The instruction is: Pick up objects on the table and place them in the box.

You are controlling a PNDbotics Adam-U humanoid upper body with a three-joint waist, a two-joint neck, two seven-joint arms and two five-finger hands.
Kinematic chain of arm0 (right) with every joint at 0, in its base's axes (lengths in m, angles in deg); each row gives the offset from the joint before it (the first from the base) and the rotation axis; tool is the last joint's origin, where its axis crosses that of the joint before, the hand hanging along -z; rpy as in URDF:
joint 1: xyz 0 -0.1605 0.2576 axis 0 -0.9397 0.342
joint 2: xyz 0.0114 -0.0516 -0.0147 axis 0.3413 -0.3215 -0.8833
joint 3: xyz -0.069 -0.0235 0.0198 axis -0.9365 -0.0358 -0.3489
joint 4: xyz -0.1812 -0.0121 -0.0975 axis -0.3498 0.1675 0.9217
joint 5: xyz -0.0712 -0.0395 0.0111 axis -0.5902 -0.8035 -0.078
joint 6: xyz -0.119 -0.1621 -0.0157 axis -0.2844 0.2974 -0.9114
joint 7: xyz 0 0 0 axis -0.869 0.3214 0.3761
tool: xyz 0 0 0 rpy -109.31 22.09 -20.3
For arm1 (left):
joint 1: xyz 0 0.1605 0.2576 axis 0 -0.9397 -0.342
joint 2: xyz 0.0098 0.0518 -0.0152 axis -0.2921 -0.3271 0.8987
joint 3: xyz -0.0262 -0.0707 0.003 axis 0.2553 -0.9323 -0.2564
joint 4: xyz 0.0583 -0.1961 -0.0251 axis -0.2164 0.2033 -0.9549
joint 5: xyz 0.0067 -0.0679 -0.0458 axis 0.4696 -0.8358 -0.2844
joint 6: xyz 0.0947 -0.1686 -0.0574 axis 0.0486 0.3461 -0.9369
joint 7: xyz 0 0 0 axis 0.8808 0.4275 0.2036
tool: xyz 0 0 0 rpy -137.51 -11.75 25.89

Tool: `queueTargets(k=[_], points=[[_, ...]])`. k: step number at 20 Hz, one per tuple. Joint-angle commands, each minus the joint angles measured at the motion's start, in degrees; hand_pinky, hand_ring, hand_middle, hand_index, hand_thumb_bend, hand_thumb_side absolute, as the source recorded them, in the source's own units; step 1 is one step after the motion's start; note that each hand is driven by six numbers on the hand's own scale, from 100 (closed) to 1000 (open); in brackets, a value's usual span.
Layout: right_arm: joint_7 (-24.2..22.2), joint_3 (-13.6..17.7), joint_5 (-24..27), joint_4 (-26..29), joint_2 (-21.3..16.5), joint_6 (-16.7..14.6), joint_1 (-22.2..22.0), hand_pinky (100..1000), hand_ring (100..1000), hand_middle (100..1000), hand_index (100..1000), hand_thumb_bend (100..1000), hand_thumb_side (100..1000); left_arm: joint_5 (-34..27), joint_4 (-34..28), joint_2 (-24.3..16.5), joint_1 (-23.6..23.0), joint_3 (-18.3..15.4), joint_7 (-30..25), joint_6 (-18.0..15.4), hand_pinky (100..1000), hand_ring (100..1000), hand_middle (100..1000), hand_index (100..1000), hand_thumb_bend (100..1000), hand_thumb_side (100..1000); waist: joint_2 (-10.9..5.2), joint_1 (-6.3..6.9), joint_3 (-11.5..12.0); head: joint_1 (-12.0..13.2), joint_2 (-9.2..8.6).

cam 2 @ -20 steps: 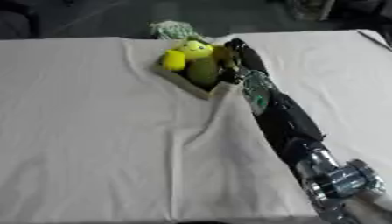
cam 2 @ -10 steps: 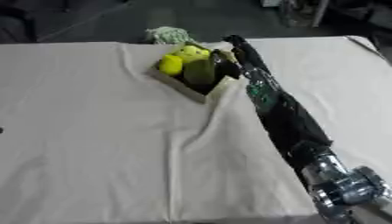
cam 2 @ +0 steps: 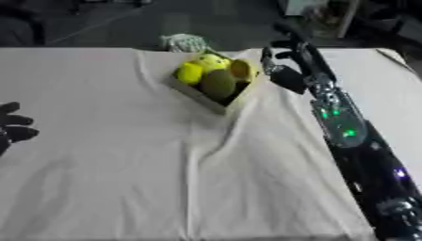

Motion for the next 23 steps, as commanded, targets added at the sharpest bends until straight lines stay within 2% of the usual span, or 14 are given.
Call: queueTargets(k=[1, 5, 11, 15, 23], points=[[0.76, 0.01, 3.05, 10.39, 1.38, 1.28, -4.56, 759, 830, 972, 952, 100, 402, 0.54, -0.21, -0.47, 0.31, -0.61, -0.04, -0.95, 752, 636, 631, 844, 100, 814, -0.48, -0.04, -0.7, 1.97, 0.26], [1.47, 0.66, 4.23, 16.53, 5.28, 2.69, -12.5, 740, 797, 937, 928, 100, 393, 0.86, 0.37, -0.22, 0.19, -0.54, -0.72, -2.25, 756, 655, 653, 843, 100, 815, -0.2, -0.22, -1.59, 3.2, 0.26], [0.79, 0.08, 5.95, 20.09, 10.28, 2.73, -20.67, 734, 783, 925, 924, 100, 376, 1.04, 1.52, 0.18, 0.25, -0.42, -1.31, -3.16, 756, 655, 655, 839, 100, 822, 0.01, -0.43, -2.07, 4.86, 0.26], [0.51, -0.14, 7.14, 20.19, 12.32, 2.44, -24.41, 729, 769, 916, 918, 100, 361, 1.07, 1.91, 0.27, 0.15, -0.17, -1.51, -3.27, 755, 647, 644, 834, 100, 819, -0.13, -0.23, -2.54, 5.39, 0.26], [1.89, -0.88, 7.7, 19.87, 12.01, 2.69, -28.06, 719, 748, 899, 905, 100, 341, 0.8, 2.31, 0.28, -0.33, 0.13, -1.47, -3.15, 753, 646, 644, 827, 100, 821, -0.77, -0.15, -3.3, 5.19, 0.26]])
